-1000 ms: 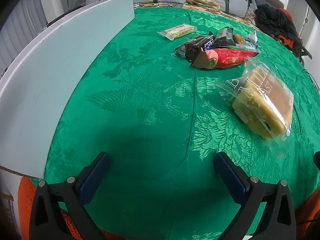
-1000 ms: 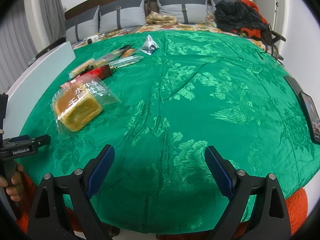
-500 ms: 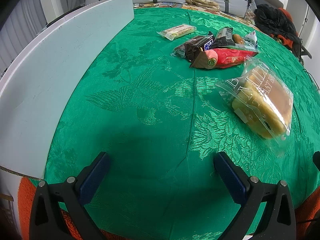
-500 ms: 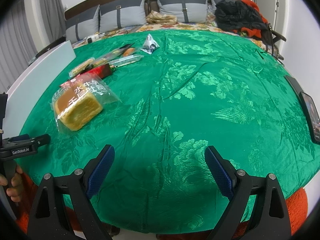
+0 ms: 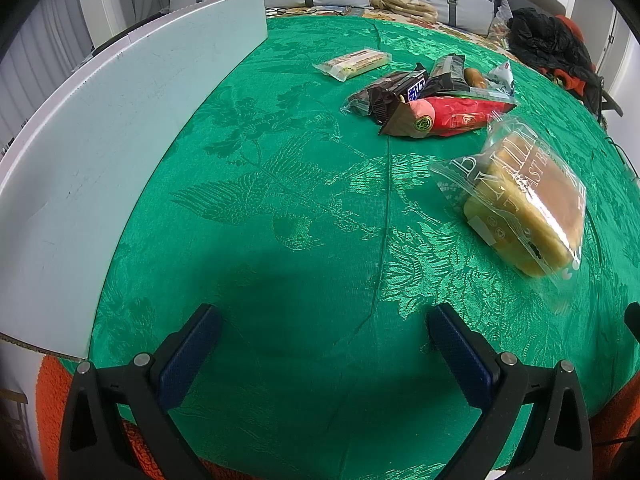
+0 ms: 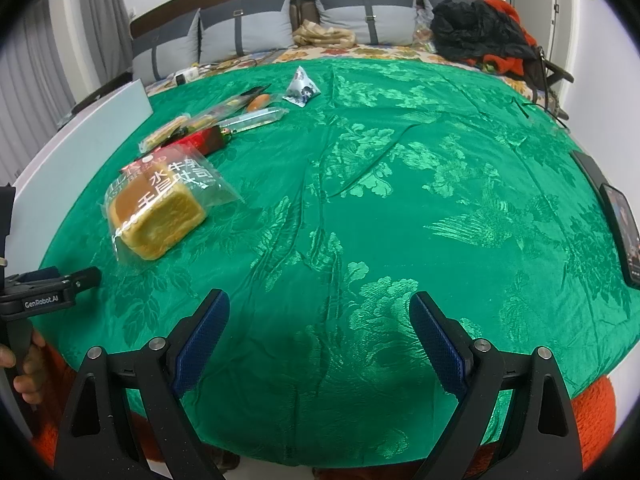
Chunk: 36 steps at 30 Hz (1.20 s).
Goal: Organize snacks
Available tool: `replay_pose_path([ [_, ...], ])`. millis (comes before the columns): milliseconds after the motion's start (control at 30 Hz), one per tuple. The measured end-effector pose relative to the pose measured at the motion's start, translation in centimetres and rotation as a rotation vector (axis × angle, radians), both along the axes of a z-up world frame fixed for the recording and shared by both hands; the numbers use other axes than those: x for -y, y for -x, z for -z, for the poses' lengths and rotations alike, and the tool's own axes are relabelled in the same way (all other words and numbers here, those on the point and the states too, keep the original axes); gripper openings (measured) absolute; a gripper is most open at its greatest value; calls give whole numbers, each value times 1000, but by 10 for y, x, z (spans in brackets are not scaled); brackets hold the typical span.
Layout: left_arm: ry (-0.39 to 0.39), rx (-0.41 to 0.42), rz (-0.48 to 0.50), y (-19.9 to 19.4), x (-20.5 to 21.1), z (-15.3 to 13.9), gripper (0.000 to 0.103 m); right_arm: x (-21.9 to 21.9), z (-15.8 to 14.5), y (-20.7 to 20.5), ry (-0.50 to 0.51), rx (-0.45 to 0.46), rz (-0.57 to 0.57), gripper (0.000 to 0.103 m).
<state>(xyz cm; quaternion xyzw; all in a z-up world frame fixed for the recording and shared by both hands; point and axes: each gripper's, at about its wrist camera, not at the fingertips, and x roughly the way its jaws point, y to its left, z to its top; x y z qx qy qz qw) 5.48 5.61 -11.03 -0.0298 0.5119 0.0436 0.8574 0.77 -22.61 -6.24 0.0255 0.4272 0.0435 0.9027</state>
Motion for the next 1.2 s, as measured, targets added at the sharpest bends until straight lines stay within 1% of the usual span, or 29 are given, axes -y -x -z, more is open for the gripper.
replay_pose_path([
  [233,0,2,2,0,0,0,103,0,3,0,-7,-9,1,93],
  [400,2,-3,7,0,1,-1,103,13,2,0,-35,-14,45,94],
  [500,2,1,10,0,0,-1,103,11,0,-1,-60,-19,20,94],
  [567,2,1,10,0,0,-1,103,-1,-1,-2,-97,-28,-51,94],
  [633,3,0,13,1,0,0,103,-19,-2,-4,-110,-38,-138,94],
  [767,8,-27,34,4,-3,-1,103,-69,-1,-19,-60,-63,-298,94],
  [867,6,-26,45,13,-7,-1,103,-95,0,-35,-72,-78,-374,94],
  [933,6,-26,39,17,-11,-1,103,-115,9,-48,-87,-131,-444,94],
  [967,6,-27,35,17,-12,-1,103,-123,15,-55,-75,-157,-461,93],
  [1000,7,-30,28,17,-14,-1,103,-126,20,-64,-43,-170,-450,93],
  [1033,8,-31,20,18,-16,-1,103,-125,22,-73,5,-149,-405,93],
  [1067,8,-30,17,18,-16,-1,103,-119,22,-83,31,-133,-351,93],
  [1100,7,-29,15,18,-16,-1,103,-107,22,-97,19,-133,-287,93],
  [1133,6,-28,15,18,-16,-1,103,-92,20,-108,30,-126,-199,93],
  [1200,6,-25,14,18,-16,0,103,-60,13,-121,51,-107,-63,93],
])
